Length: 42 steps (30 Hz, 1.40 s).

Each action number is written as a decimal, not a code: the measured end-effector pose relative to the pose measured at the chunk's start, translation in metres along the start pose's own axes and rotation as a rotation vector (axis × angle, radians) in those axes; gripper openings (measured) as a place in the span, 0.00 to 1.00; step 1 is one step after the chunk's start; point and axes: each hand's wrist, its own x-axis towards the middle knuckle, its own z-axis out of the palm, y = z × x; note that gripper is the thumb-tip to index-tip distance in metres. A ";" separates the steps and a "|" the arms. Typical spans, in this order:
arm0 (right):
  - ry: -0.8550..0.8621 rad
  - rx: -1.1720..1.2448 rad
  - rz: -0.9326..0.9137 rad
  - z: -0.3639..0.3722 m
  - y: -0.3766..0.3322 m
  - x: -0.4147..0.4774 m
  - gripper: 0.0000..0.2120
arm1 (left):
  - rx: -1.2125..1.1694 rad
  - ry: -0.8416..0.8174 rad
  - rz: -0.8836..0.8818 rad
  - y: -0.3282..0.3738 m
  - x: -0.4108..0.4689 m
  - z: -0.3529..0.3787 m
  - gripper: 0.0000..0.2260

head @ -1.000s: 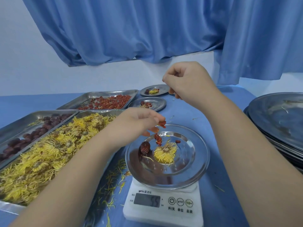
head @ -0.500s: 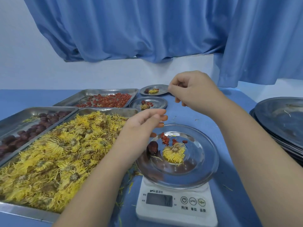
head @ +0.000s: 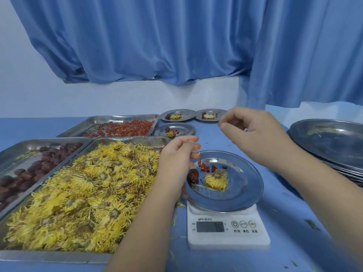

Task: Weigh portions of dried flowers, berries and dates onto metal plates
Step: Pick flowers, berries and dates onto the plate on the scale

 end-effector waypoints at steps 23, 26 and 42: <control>0.053 -0.098 0.019 -0.009 0.061 -0.097 0.08 | 0.535 -0.050 0.247 -0.016 -0.003 0.005 0.08; 0.050 -0.094 0.018 -0.012 0.060 -0.097 0.07 | 0.536 -0.077 0.229 -0.015 -0.004 0.004 0.08; 0.009 -0.070 0.082 -0.015 0.061 -0.097 0.07 | 0.582 0.024 0.258 -0.012 -0.009 0.006 0.07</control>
